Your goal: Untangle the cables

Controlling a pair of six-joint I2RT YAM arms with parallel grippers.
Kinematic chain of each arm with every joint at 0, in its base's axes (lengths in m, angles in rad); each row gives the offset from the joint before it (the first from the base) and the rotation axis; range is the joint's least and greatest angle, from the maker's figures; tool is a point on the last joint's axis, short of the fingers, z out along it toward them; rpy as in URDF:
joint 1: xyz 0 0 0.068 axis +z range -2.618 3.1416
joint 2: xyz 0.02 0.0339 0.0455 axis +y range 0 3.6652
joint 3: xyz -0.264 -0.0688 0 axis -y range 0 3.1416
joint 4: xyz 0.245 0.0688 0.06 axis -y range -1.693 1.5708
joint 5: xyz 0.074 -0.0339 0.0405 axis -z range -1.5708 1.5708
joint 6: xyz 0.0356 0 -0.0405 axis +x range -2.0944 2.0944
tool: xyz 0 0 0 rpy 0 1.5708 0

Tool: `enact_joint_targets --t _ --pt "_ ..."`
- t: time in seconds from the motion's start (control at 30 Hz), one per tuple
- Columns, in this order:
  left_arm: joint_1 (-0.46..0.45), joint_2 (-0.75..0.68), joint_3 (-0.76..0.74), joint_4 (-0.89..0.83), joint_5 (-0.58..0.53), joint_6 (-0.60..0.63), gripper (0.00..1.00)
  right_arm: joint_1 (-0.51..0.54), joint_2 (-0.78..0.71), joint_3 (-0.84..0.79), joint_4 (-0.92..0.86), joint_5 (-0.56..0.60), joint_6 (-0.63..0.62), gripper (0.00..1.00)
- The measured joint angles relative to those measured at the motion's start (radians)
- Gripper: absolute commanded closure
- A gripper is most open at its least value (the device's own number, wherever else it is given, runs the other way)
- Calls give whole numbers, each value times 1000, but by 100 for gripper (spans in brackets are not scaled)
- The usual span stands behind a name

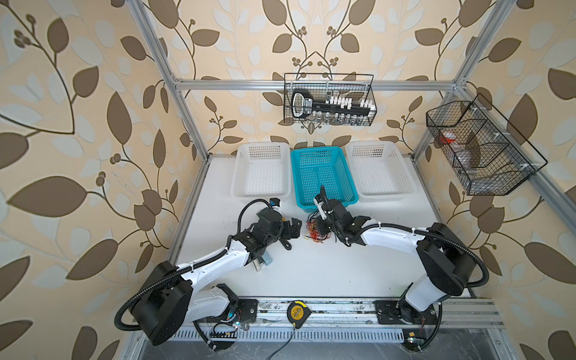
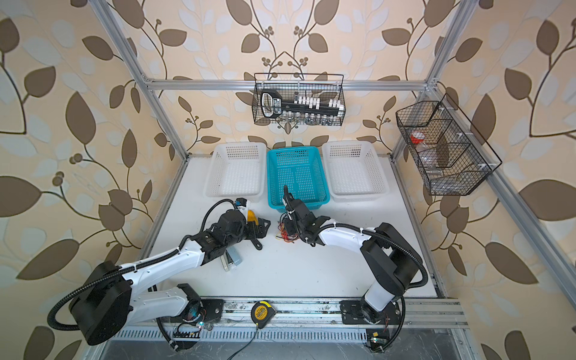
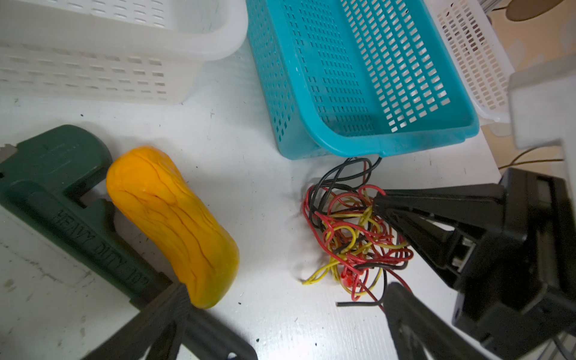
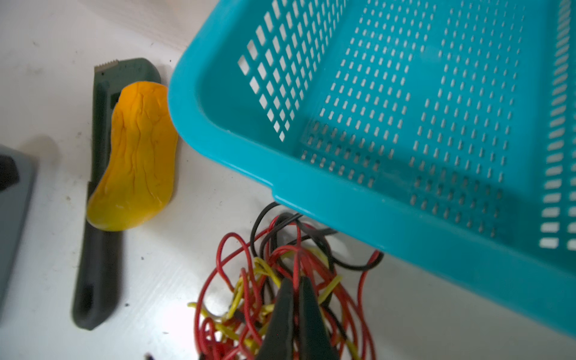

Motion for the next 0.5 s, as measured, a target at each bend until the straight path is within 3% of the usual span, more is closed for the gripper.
enact_joint_targets --t 0.3,0.5 --pt "0 0 0 4 19 22 1 0 -172 -18 27 -82 -49 100" --pt "0 -27 0 32 66 51 8 -24 -310 -64 90 -201 -68 100"
